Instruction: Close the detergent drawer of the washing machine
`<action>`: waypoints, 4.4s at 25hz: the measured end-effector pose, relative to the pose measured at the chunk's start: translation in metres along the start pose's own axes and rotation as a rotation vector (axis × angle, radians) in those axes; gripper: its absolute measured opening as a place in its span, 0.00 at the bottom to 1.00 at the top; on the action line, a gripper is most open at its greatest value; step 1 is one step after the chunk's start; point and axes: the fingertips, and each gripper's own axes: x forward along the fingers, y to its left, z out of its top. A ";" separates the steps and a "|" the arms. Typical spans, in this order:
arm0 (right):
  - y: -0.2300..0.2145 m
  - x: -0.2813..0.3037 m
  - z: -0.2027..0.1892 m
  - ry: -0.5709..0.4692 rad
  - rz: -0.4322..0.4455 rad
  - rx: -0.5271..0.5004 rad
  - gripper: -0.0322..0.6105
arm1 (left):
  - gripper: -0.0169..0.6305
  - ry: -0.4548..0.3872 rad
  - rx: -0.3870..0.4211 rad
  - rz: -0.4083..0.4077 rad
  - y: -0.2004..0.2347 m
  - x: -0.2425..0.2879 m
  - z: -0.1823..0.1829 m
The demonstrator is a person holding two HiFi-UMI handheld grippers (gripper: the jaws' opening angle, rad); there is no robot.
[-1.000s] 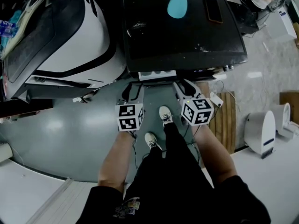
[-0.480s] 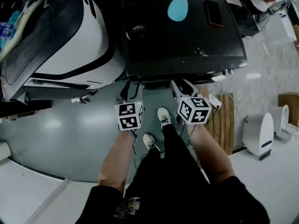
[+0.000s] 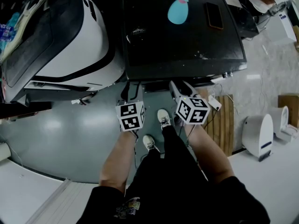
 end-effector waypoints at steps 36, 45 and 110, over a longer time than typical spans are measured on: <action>0.129 -0.172 0.048 -0.316 0.197 -0.259 0.05 | 0.03 -0.346 0.123 -0.078 0.004 -0.238 0.066; 0.189 -0.248 0.025 -0.381 0.248 -0.441 0.05 | 0.03 -0.394 0.200 -0.101 -0.008 -0.311 0.051; 0.080 -0.510 -0.094 -0.329 0.479 -0.501 0.05 | 0.03 -0.375 0.166 -0.138 -0.295 -0.470 -0.100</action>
